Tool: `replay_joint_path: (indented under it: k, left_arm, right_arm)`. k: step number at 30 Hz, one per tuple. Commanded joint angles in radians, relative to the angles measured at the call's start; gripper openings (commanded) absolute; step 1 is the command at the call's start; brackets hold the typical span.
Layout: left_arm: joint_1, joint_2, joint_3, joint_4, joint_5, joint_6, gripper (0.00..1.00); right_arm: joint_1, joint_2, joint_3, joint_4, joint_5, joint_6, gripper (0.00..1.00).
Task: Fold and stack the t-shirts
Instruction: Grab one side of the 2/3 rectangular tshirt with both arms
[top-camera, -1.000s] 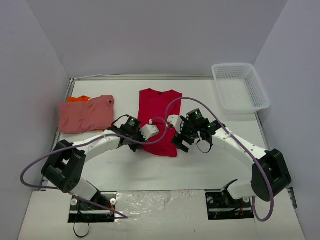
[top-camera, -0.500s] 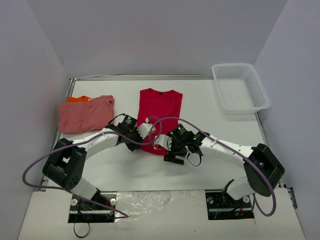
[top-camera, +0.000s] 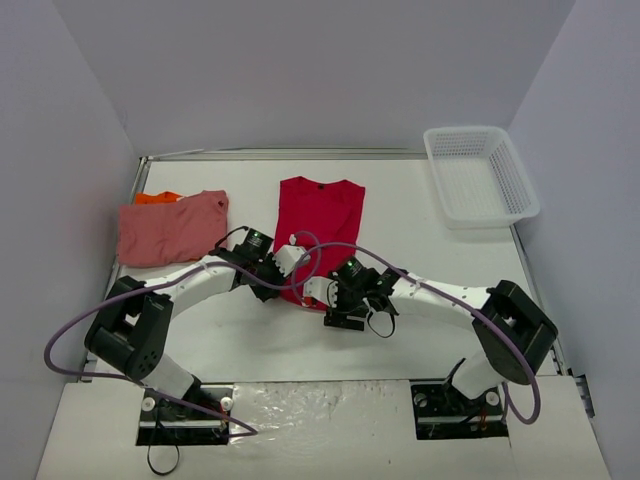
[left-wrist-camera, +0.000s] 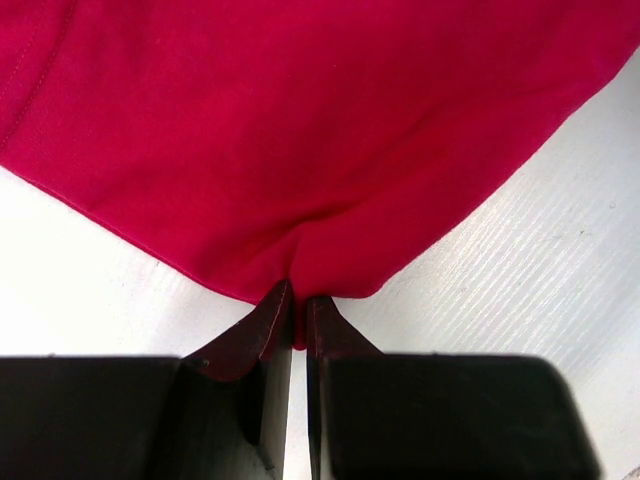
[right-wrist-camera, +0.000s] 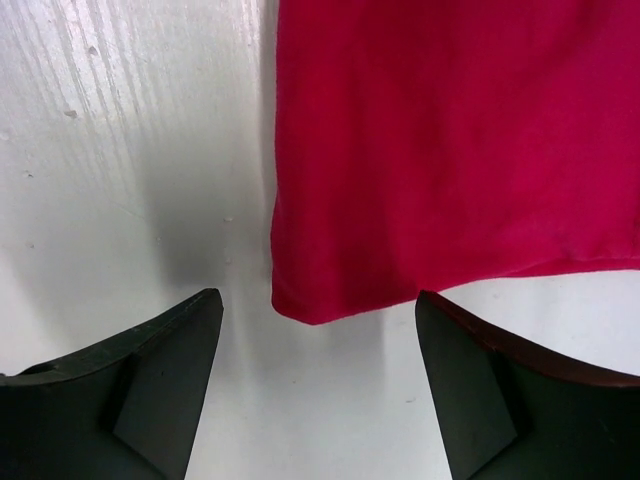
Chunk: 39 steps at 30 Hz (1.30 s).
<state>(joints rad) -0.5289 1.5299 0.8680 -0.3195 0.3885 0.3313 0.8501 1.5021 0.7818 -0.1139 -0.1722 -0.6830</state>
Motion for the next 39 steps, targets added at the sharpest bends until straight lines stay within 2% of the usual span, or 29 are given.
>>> replay_joint_path:
  k: [1,10,12,13,21,30,34,35,36,39]
  left_arm:
    - [0.004,-0.002,0.045,-0.015,0.024,0.002,0.02]
    - [0.004,-0.007,0.043,-0.015,0.027,0.003,0.02]
    - [0.006,-0.005,0.043,-0.015,0.029,0.005,0.02]
    - [0.006,-0.005,0.043,-0.015,0.027,0.005,0.02]
    - [0.006,-0.011,0.042,-0.021,0.038,0.008,0.02]
    - [0.006,-0.014,0.048,-0.038,0.056,0.012,0.02]
    - [0.004,-0.016,0.049,-0.044,0.062,0.015,0.02]
    - [0.004,-0.017,0.052,-0.050,0.069,0.017,0.02]
    - [0.004,-0.017,0.052,-0.053,0.070,0.018,0.02]
    - [0.004,-0.019,0.058,-0.069,0.084,0.025,0.02]
  right_arm:
    - [0.020,0.035,0.037,-0.013,0.043,0.000,0.74]
    - [0.047,0.099,0.074,-0.015,0.068,0.002,0.68]
    - [0.050,0.107,0.080,-0.013,0.073,0.005,0.65]
    - [0.050,0.119,0.086,-0.015,0.076,0.005,0.60]
    - [0.050,0.138,0.102,-0.035,0.094,0.010,0.37]
    - [0.026,0.119,0.100,-0.066,0.108,0.008,0.30]
    - [0.010,0.115,0.105,-0.081,0.103,0.008,0.14]
    - [0.006,0.115,0.108,-0.084,0.099,0.008,0.05]
    - [0.003,0.112,0.111,-0.087,0.094,0.011,0.01]
    - [-0.020,0.109,0.126,-0.112,0.056,0.016,0.00]
